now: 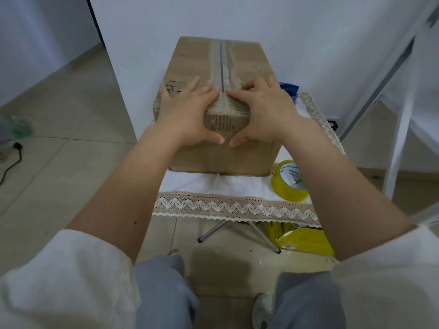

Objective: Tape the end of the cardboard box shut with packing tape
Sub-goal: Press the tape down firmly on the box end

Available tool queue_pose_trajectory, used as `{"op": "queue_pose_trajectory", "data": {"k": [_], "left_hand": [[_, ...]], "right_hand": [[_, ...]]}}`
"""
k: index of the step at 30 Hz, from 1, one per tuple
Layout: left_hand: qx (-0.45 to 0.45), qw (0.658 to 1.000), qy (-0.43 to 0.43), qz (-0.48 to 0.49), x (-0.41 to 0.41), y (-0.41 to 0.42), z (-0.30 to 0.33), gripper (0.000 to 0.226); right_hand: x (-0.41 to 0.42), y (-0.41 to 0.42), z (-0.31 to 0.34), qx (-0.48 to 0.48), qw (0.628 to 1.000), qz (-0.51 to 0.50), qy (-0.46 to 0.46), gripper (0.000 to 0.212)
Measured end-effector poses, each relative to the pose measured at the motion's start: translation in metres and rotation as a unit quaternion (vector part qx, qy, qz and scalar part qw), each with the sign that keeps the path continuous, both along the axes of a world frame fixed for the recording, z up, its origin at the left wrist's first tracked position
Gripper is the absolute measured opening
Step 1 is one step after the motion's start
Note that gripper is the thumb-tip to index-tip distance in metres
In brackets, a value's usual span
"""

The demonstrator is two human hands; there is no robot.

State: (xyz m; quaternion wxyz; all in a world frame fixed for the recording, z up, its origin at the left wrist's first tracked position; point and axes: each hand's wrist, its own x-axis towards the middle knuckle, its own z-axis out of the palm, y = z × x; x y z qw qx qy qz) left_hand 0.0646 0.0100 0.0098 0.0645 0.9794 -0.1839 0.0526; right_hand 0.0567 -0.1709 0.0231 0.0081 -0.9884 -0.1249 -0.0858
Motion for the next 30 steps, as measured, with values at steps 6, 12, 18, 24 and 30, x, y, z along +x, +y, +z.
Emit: {"op": "queue_pose_trajectory", "data": {"k": [6,12,18,24,30], "left_hand": [[-0.012,0.998,-0.031,0.052,-0.003,0.003,-0.006,0.115],[-0.092,0.982,-0.152,0.064,-0.018,0.001,-0.022,0.106],[-0.111,0.978,-0.174,0.035,-0.023,0.001,-0.033,0.090],[-0.102,0.985,-0.133,0.036,-0.027,0.001,-0.027,0.085],[-0.087,0.989,-0.107,0.058,-0.031,-0.007,-0.020,0.086]], "right_hand": [[-0.011,-0.008,-0.013,0.015,0.998,-0.017,-0.063,0.102],[-0.024,-0.011,-0.027,0.025,0.991,-0.014,-0.134,0.096],[-0.026,-0.008,-0.039,0.071,0.984,-0.019,-0.165,0.087],[-0.028,-0.006,-0.043,0.096,0.981,-0.021,-0.166,0.083],[-0.037,-0.007,-0.036,0.059,0.989,-0.014,-0.132,0.083]]}}
